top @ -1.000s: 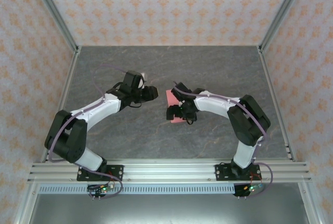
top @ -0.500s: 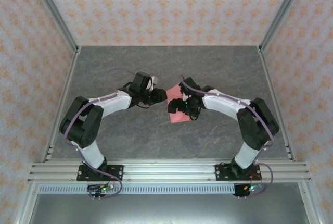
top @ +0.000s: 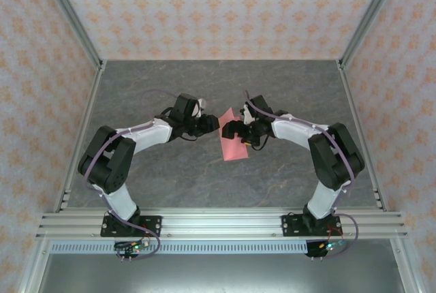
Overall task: Fold a paper plane with a square sheet of paper (fold left side to right side)
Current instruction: Fold the triangle a second time at the center of the table.
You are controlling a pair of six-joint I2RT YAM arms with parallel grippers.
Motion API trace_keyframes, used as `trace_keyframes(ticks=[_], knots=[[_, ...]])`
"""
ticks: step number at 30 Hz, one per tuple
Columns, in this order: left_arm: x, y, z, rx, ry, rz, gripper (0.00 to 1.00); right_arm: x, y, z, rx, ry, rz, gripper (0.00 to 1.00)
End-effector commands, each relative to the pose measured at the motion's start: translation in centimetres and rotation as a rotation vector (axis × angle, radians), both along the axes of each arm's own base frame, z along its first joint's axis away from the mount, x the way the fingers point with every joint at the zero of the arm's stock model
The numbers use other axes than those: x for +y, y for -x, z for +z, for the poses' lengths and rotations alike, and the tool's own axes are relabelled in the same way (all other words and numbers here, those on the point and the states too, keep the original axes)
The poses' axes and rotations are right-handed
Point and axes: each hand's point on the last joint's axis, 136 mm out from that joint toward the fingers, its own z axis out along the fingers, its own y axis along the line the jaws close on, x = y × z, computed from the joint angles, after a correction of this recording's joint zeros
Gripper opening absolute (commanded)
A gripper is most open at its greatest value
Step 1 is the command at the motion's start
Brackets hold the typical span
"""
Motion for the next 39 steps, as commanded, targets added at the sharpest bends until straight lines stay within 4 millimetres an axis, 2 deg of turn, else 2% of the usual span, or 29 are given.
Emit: trace_keyframes(ticks=[1, 7, 12, 14, 18, 21, 23, 28, 31, 36, 39], knots=[[0.8, -0.2, 2.0, -0.074, -0.011, 0.012, 0.39, 1.3, -1.6, 1.5, -0.057, -0.066, 0.046, 0.9], [1.8, 0.7, 3.2, -0.132, -0.028, 0.014, 0.41, 1.7, -2.1, 2.2, -0.097, -0.089, 0.1, 0.86], [1.9, 2.0, 4.5, -0.208, -0.043, -0.03, 0.41, 1.3, -1.9, 1.9, -0.044, -0.075, 0.091, 0.75], [1.7, 3.2, 5.2, -0.287, -0.12, -0.1, 0.42, 0.7, -1.7, 1.5, -0.002, -0.046, 0.07, 0.65], [0.4, 6.3, 6.1, -0.402, -0.217, -0.226, 0.45, -0.4, -2.4, 1.1, 0.071, -0.036, -0.017, 0.56], [0.1, 8.3, 6.2, -0.456, -0.264, -0.274, 0.48, -0.5, -3.3, 1.6, 0.07, -0.044, -0.043, 0.48], [0.5, 8.9, 6.1, -0.46, -0.27, -0.271, 0.48, -0.3, -3.8, 1.7, 0.072, -0.045, -0.044, 0.39], [1.8, 9.1, 6.6, -0.475, -0.303, -0.226, 0.48, -0.3, -4.3, 1.8, 0.078, -0.027, -0.046, 0.07], [2.4, 9.0, 7.6, -0.5, -0.319, -0.204, 0.5, -0.5, -4.6, 3.6, 0.048, -0.043, -0.055, 0.0], [2.9, 8.9, 9.4, -0.535, -0.332, -0.19, 0.5, -1.0, -4.0, 7.0, 0.016, -0.052, -0.053, 0.0], [3.1, 8.9, 10.3, -0.554, -0.339, -0.182, 0.51, -1.0, -3.6, 8.3, 0.011, -0.07, -0.056, 0.0]])
